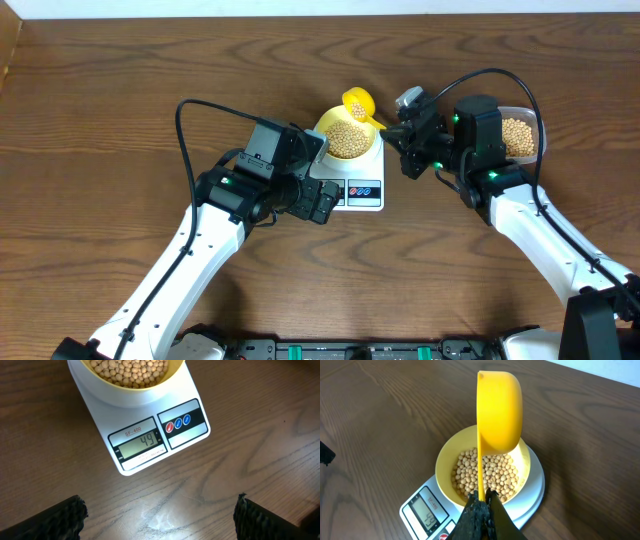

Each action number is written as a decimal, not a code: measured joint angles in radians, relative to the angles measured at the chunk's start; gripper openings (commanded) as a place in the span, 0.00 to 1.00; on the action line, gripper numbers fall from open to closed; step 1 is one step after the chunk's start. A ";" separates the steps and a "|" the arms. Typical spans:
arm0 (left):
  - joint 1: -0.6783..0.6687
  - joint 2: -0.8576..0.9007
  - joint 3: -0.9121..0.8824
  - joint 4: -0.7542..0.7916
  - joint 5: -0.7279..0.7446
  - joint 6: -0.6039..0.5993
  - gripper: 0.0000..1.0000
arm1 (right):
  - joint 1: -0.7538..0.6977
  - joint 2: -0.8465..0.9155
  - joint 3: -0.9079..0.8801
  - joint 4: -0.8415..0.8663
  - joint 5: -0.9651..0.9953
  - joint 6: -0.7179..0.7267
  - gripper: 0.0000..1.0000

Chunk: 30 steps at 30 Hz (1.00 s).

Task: Scoop item into bowl and weigh 50g on scale
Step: 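Tip the scoop further over the bowl to drop the last beans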

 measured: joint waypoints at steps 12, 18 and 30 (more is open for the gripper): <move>0.000 0.000 0.000 0.000 0.000 0.000 0.96 | 0.000 0.000 0.000 -0.004 0.000 -0.035 0.01; 0.000 0.000 0.000 0.000 0.000 0.000 0.96 | 0.000 0.000 0.000 -0.006 -0.008 -0.032 0.01; 0.000 0.000 0.000 0.000 0.000 0.000 0.96 | 0.002 0.000 0.000 -0.003 -0.024 0.019 0.01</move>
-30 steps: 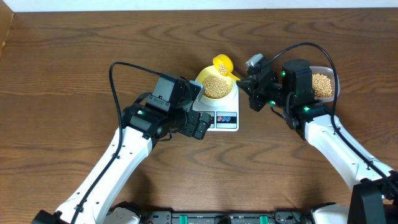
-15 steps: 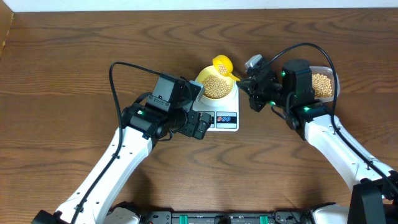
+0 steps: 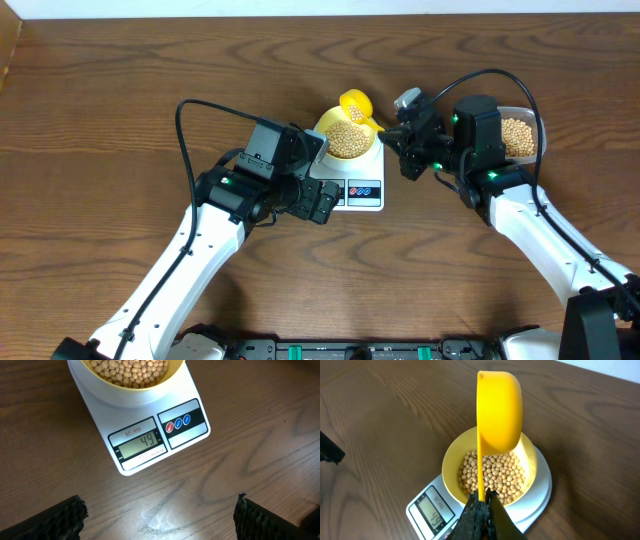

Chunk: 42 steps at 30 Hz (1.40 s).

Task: Scoop item into bowl and weigh 50g on scale
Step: 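Tip the scoop further over the bowl to drop the last beans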

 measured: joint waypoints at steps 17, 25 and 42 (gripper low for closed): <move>0.000 0.000 0.000 0.000 0.000 0.000 0.96 | 0.000 0.000 0.000 0.011 0.000 0.194 0.01; 0.000 0.000 0.000 0.000 0.000 0.000 0.96 | 0.000 0.000 0.000 -0.023 0.000 0.002 0.01; 0.000 0.000 0.000 0.000 0.000 0.000 0.96 | 0.000 0.000 0.000 0.018 0.000 0.089 0.01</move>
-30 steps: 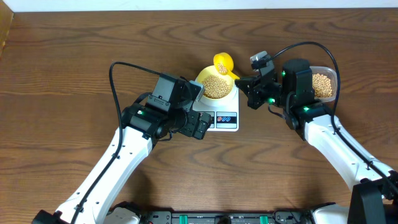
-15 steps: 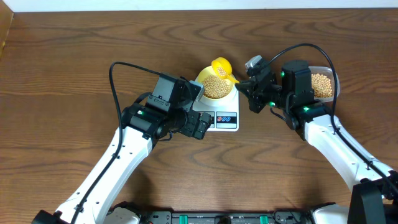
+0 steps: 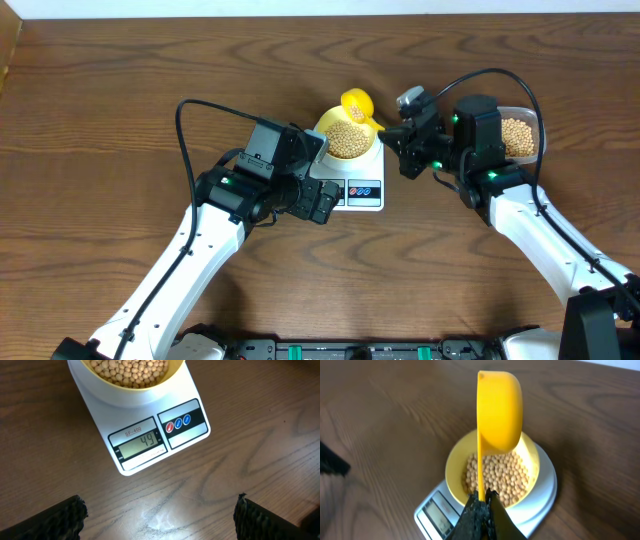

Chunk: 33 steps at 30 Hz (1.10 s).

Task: Scoop item into bowl and weigh 50g on scale
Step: 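Tip the scoop further over the bowl to drop the last beans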

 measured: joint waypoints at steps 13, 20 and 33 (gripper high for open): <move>0.000 0.000 0.000 0.000 0.000 0.000 0.96 | 0.000 0.000 0.000 0.002 0.000 0.013 0.01; 0.000 0.000 0.000 0.000 0.000 0.000 0.96 | 0.019 0.000 0.000 -0.044 0.012 -0.140 0.01; 0.000 0.000 0.000 0.000 0.000 0.000 0.96 | 0.019 0.000 0.000 -0.044 0.032 -0.168 0.01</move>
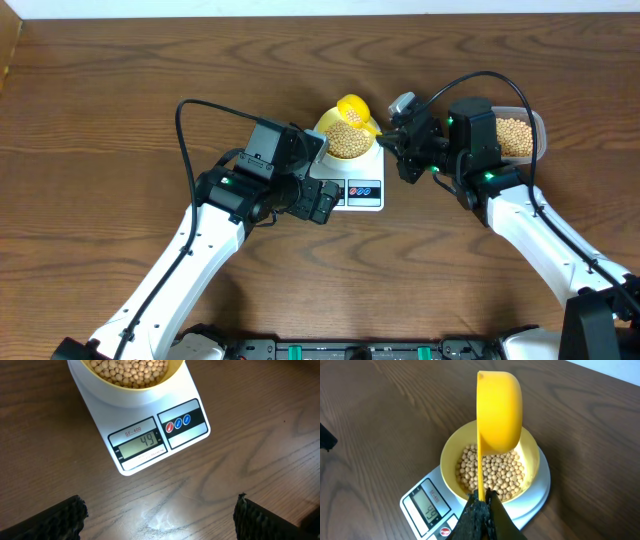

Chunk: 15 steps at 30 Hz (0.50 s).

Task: Scoop item into bowl and weigh 50g on scale
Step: 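Tip the scoop further over the bowl to drop the last beans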

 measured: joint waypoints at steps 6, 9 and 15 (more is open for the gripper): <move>0.000 0.000 0.000 0.000 0.000 0.000 0.96 | 0.000 0.000 0.000 0.016 0.003 0.092 0.01; 0.000 0.000 0.000 0.000 0.000 0.000 0.96 | 0.000 0.000 0.000 0.048 -0.006 0.157 0.01; 0.000 0.000 0.000 0.000 0.000 0.000 0.96 | 0.000 0.000 0.000 0.096 -0.025 0.220 0.01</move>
